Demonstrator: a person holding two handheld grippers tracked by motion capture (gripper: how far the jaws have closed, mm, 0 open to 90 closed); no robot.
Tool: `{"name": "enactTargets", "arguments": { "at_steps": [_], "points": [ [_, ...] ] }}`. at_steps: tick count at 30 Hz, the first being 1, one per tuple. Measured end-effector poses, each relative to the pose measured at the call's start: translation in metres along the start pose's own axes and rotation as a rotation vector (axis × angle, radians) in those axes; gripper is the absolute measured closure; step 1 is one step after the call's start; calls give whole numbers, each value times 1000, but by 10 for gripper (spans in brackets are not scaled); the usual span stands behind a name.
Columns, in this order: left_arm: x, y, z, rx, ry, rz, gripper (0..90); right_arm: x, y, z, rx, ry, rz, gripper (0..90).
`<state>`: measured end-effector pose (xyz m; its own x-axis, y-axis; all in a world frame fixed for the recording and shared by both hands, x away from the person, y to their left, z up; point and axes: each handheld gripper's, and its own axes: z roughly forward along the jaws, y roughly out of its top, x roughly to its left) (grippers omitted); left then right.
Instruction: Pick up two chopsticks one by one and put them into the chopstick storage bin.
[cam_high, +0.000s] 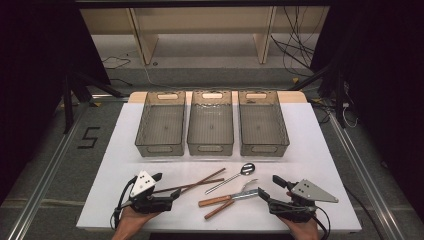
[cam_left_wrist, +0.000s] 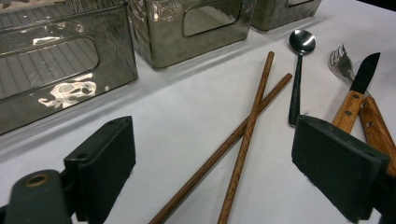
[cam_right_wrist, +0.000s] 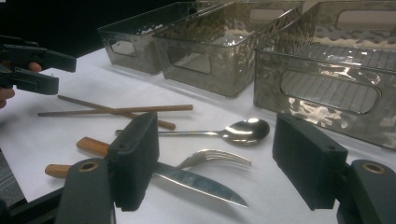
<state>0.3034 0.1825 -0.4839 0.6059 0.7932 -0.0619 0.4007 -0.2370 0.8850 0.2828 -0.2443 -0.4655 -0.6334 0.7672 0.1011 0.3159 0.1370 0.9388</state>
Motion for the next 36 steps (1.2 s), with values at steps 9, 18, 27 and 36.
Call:
{"name": "enactTargets", "arguments": {
  "at_steps": [9,18,27,36],
  "points": [
    [0,2,1,20,-10,1,135,-1,0,1,2,2,3,324],
    [-1,19,0,54,-38,18,146,-2,0,1,-2,3,13,325],
    [-4,50,9,186,-50,100,159,-2,0,1,3,6,17,325],
    [-10,66,26,372,-101,151,243,-2,0,1,7,8,17,325]
  ]
}}
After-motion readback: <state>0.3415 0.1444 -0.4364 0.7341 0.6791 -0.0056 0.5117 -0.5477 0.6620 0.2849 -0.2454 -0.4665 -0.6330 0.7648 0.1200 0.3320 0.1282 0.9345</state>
